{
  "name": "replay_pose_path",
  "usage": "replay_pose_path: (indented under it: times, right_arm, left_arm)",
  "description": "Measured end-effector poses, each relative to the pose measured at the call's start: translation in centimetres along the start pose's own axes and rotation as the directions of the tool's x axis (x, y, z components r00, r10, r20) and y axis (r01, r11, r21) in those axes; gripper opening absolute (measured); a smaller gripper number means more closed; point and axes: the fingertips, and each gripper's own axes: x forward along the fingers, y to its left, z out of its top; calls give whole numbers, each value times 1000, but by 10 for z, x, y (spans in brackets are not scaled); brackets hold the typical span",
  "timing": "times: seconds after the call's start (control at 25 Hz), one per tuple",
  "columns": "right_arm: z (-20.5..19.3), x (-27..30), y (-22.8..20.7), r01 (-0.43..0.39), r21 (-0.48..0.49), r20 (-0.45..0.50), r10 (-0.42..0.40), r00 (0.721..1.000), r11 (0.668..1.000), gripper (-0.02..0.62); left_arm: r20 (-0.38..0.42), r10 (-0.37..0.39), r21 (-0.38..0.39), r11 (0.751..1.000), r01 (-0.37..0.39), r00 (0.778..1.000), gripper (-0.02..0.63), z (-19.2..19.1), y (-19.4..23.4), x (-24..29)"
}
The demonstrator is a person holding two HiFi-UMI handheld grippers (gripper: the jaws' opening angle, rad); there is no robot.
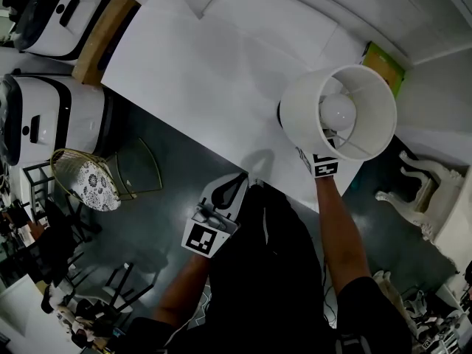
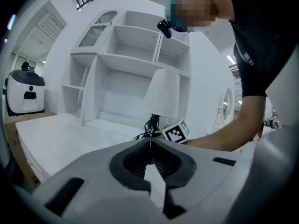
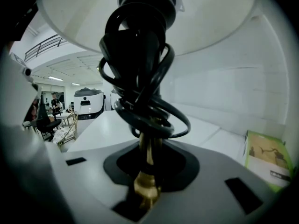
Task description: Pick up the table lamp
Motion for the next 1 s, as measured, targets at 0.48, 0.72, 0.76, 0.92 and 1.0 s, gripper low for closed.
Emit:
replay_pose_path:
  times: [0.48,0.72,0.76,0.92,1.0]
  right_arm:
    - [9,-20,11,-20,-18,-37,20,999,1000,84]
    - [19,-28,13,-29,-39,-44,27,999,999,84]
    - [21,-30,14,-30,-37,-44,28,999,999,84]
    - [27,-36,13,-28,-12,-40,27,999,1000,84]
    - [26,-40,11,-29,-6,-42,29,999,1000,84]
  left_arm:
    - [49,25,-13,1000,-24,998,18,18,10,-6]
    - [58,23,-8,1000,-23,998,18,27,8,-5]
    - [60,23,-8,1000,-22,998,20,29,7,-5]
    - [118,5,36,999,-9,993,18,42,6,-7]
    - [141,-1,57,998,-7,990,18,48,5,-7]
